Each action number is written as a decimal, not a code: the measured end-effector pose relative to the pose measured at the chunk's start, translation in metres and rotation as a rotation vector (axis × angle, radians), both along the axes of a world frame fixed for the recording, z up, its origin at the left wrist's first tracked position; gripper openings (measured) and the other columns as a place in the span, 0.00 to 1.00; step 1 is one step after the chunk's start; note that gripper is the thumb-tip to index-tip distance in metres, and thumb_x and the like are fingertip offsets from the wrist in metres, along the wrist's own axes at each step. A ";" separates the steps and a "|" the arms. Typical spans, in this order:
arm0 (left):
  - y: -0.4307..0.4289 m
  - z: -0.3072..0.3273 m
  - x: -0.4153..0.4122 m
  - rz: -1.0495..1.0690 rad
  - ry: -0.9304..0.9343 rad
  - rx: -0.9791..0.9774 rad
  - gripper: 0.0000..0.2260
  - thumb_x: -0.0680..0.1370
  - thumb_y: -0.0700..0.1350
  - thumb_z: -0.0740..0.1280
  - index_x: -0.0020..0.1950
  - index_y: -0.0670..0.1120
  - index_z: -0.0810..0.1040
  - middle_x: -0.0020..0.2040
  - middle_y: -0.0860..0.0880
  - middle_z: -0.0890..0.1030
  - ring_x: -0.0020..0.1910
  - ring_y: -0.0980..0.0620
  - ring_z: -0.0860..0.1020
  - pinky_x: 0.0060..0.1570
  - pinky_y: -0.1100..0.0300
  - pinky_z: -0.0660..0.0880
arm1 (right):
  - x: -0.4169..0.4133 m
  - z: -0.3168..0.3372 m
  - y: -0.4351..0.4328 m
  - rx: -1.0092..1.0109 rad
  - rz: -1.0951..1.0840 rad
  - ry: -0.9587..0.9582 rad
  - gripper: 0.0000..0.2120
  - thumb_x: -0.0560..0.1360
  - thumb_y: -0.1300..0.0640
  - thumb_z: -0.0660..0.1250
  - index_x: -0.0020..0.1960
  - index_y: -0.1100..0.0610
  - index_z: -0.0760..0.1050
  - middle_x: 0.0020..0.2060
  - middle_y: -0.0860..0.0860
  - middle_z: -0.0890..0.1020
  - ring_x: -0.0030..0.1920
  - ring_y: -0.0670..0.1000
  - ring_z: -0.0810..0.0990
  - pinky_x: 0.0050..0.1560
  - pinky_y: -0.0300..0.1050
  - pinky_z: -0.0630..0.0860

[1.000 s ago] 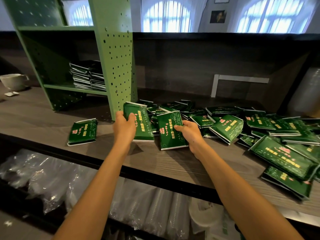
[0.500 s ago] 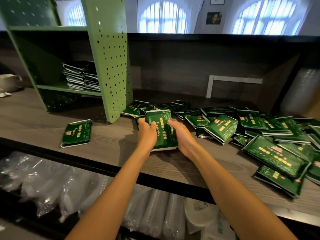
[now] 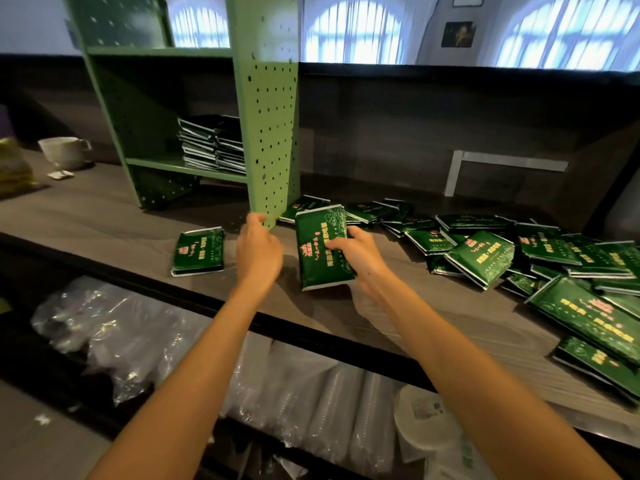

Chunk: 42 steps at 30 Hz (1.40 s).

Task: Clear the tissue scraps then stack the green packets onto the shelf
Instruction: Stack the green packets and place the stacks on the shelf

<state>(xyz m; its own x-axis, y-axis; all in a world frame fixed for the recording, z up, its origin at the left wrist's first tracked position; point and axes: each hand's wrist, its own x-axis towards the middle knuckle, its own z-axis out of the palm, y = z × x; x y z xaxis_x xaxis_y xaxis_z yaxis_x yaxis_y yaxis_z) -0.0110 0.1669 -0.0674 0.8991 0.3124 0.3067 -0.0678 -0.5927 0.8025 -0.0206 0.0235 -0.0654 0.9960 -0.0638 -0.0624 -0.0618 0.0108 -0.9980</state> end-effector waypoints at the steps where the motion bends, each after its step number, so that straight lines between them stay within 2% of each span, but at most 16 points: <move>1: 0.014 -0.001 0.001 0.041 0.005 0.060 0.16 0.79 0.35 0.56 0.67 0.42 0.66 0.62 0.41 0.73 0.59 0.43 0.72 0.51 0.53 0.70 | 0.002 0.001 0.012 -0.022 0.007 0.006 0.12 0.75 0.67 0.63 0.59 0.63 0.71 0.52 0.55 0.80 0.48 0.54 0.81 0.48 0.49 0.80; 3: 0.038 -0.005 0.003 0.107 0.073 0.230 0.17 0.79 0.38 0.58 0.68 0.40 0.65 0.65 0.39 0.69 0.64 0.40 0.67 0.59 0.48 0.67 | 0.006 0.000 0.035 -0.068 0.025 0.019 0.19 0.74 0.65 0.64 0.65 0.64 0.68 0.60 0.58 0.78 0.56 0.58 0.79 0.58 0.56 0.76; 6: 0.063 -0.012 0.008 0.123 0.296 0.456 0.22 0.79 0.46 0.60 0.70 0.38 0.63 0.71 0.36 0.61 0.71 0.36 0.56 0.67 0.41 0.59 | 0.011 -0.003 0.063 -0.072 0.048 0.021 0.14 0.75 0.67 0.63 0.60 0.62 0.71 0.56 0.58 0.80 0.54 0.58 0.80 0.56 0.54 0.78; 9: 0.080 -0.019 0.015 0.089 0.515 0.520 0.34 0.78 0.56 0.61 0.75 0.39 0.53 0.75 0.35 0.50 0.74 0.33 0.46 0.70 0.38 0.49 | 0.017 -0.007 0.077 -0.061 0.035 0.024 0.10 0.75 0.67 0.62 0.55 0.60 0.73 0.54 0.59 0.81 0.53 0.59 0.81 0.56 0.56 0.77; 11: 0.087 -0.020 0.019 0.077 0.582 0.518 0.36 0.77 0.59 0.61 0.75 0.40 0.53 0.76 0.34 0.50 0.74 0.32 0.48 0.70 0.38 0.49 | 0.018 -0.009 0.079 -0.068 0.022 0.028 0.08 0.76 0.67 0.62 0.54 0.59 0.72 0.53 0.57 0.81 0.53 0.58 0.81 0.58 0.57 0.77; 14: 0.090 -0.021 0.024 0.061 0.512 0.561 0.28 0.76 0.58 0.63 0.69 0.41 0.66 0.70 0.35 0.64 0.68 0.34 0.64 0.67 0.42 0.62 | 0.017 -0.014 0.074 -0.093 -0.003 0.041 0.08 0.76 0.65 0.63 0.54 0.59 0.70 0.51 0.54 0.79 0.53 0.55 0.79 0.60 0.56 0.75; 17: 0.088 -0.020 0.022 0.020 0.445 0.627 0.23 0.76 0.56 0.63 0.64 0.41 0.70 0.64 0.37 0.71 0.63 0.37 0.70 0.62 0.46 0.69 | 0.016 -0.016 0.069 -0.101 -0.040 0.060 0.21 0.75 0.62 0.65 0.66 0.63 0.67 0.60 0.57 0.77 0.58 0.57 0.78 0.62 0.57 0.74; 18: 0.086 -0.020 0.019 -0.007 0.426 0.655 0.21 0.76 0.54 0.63 0.63 0.41 0.71 0.63 0.38 0.72 0.62 0.38 0.71 0.61 0.47 0.70 | 0.016 -0.016 0.067 -0.108 -0.043 0.060 0.22 0.75 0.62 0.65 0.67 0.63 0.67 0.60 0.57 0.77 0.58 0.57 0.78 0.61 0.57 0.74; 22: 0.080 -0.015 0.011 -0.111 0.374 0.765 0.14 0.76 0.43 0.62 0.60 0.40 0.71 0.59 0.39 0.75 0.59 0.39 0.73 0.59 0.47 0.71 | 0.011 -0.012 0.059 -0.152 -0.044 0.031 0.12 0.76 0.64 0.64 0.59 0.62 0.70 0.56 0.57 0.79 0.55 0.58 0.79 0.60 0.56 0.75; 27: 0.075 -0.007 0.007 -0.186 0.396 0.888 0.15 0.76 0.39 0.62 0.61 0.39 0.69 0.58 0.37 0.75 0.58 0.38 0.74 0.55 0.50 0.71 | 0.004 -0.011 0.050 -0.202 -0.052 -0.025 0.06 0.76 0.64 0.64 0.53 0.59 0.70 0.53 0.56 0.79 0.52 0.57 0.79 0.56 0.54 0.76; 30: 0.068 -0.002 0.000 -0.226 0.391 0.939 0.21 0.77 0.36 0.61 0.69 0.39 0.61 0.61 0.37 0.73 0.60 0.39 0.73 0.54 0.51 0.71 | 0.000 -0.011 0.041 -0.193 -0.056 -0.036 0.07 0.77 0.64 0.63 0.54 0.60 0.71 0.53 0.55 0.79 0.52 0.55 0.79 0.56 0.52 0.76; 32: 0.060 0.000 -0.004 -0.282 0.391 0.954 0.32 0.76 0.31 0.60 0.76 0.39 0.48 0.62 0.37 0.72 0.60 0.40 0.73 0.52 0.52 0.71 | -0.002 -0.010 0.034 -0.203 -0.073 -0.041 0.09 0.76 0.64 0.63 0.56 0.60 0.71 0.54 0.54 0.79 0.52 0.54 0.79 0.58 0.52 0.76; 35: 0.048 0.002 -0.011 -0.379 0.386 0.984 0.44 0.73 0.26 0.61 0.75 0.44 0.33 0.64 0.37 0.71 0.55 0.42 0.75 0.49 0.55 0.72 | -0.003 -0.010 0.027 -0.236 -0.102 -0.047 0.17 0.75 0.63 0.65 0.62 0.64 0.69 0.58 0.55 0.78 0.55 0.54 0.79 0.60 0.55 0.75; 37: 0.040 0.006 -0.016 -0.394 0.319 0.932 0.44 0.74 0.26 0.60 0.75 0.46 0.31 0.62 0.37 0.72 0.52 0.43 0.76 0.48 0.56 0.72 | -0.004 -0.011 0.021 -0.234 -0.107 -0.040 0.25 0.75 0.62 0.67 0.69 0.64 0.65 0.62 0.57 0.76 0.57 0.56 0.78 0.60 0.57 0.75; 39: 0.032 0.010 -0.021 -0.367 0.251 0.807 0.42 0.76 0.27 0.59 0.75 0.46 0.31 0.58 0.37 0.72 0.48 0.44 0.75 0.46 0.56 0.71 | -0.007 -0.011 0.014 -0.242 -0.130 -0.039 0.26 0.75 0.61 0.67 0.70 0.64 0.64 0.62 0.57 0.76 0.58 0.56 0.77 0.61 0.57 0.74; 42: 0.021 0.019 -0.027 -0.303 0.183 0.540 0.41 0.77 0.30 0.60 0.75 0.47 0.32 0.53 0.39 0.71 0.43 0.46 0.71 0.44 0.57 0.68 | -0.008 -0.014 0.001 -0.245 -0.173 -0.036 0.15 0.74 0.62 0.67 0.59 0.65 0.71 0.57 0.60 0.79 0.56 0.59 0.79 0.58 0.60 0.75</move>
<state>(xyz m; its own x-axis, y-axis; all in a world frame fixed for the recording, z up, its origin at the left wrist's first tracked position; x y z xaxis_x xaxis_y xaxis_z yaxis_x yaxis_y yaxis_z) -0.0377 0.1880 -0.0481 0.9759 -0.1193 0.1830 -0.1861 -0.8926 0.4106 -0.0286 0.0244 -0.0789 0.9703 -0.2417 0.0114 -0.0442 -0.2233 -0.9737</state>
